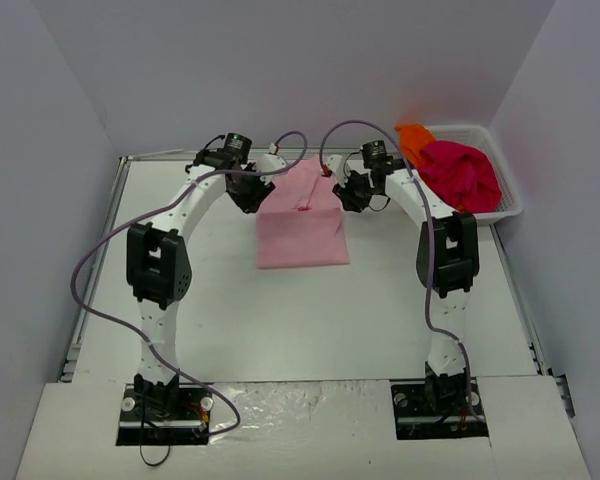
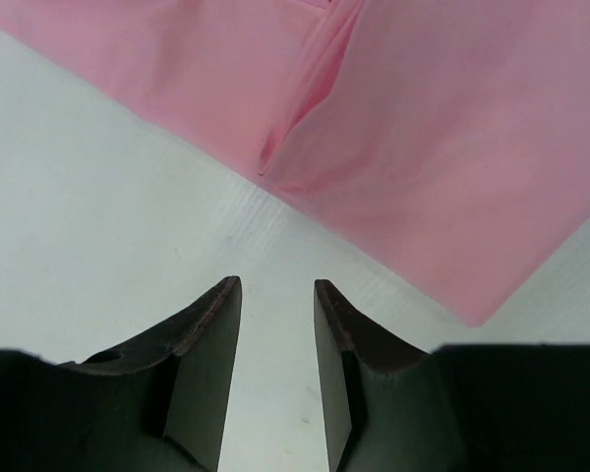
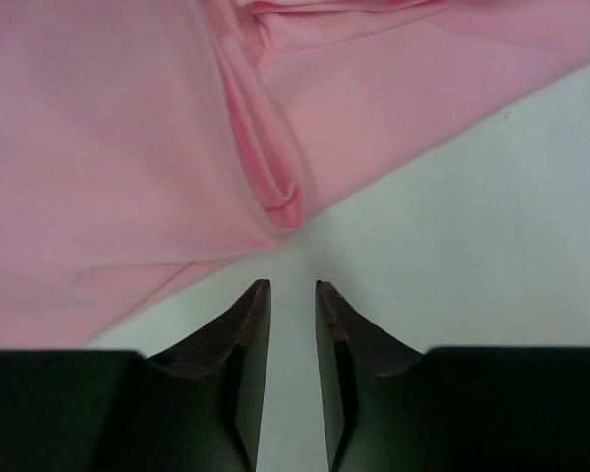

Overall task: Fold and stack the t-shirts
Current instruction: Fold the folded rectangular tshirt in 1/3 of the way

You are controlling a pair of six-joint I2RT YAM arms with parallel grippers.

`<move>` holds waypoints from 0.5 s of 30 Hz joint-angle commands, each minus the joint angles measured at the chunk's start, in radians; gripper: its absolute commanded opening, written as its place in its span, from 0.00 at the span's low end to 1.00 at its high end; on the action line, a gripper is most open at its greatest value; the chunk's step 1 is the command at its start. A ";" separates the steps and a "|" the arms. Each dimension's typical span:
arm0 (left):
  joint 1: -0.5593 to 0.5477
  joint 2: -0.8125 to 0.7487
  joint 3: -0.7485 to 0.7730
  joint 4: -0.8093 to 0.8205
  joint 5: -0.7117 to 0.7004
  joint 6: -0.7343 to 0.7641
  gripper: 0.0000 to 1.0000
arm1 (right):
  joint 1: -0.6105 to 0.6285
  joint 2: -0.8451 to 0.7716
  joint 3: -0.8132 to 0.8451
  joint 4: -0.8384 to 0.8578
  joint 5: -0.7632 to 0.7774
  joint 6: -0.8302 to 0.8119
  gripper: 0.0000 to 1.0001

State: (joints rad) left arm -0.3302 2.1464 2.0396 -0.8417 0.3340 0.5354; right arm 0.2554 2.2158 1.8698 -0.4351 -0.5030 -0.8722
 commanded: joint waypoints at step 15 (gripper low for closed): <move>0.077 -0.301 -0.386 0.194 0.158 -0.213 0.27 | 0.128 -0.205 -0.253 -0.057 -0.060 0.049 0.00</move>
State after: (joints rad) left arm -0.2699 1.9282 1.6543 -0.6857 0.4706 0.3500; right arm 0.3710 2.0048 1.6260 -0.4534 -0.5480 -0.8299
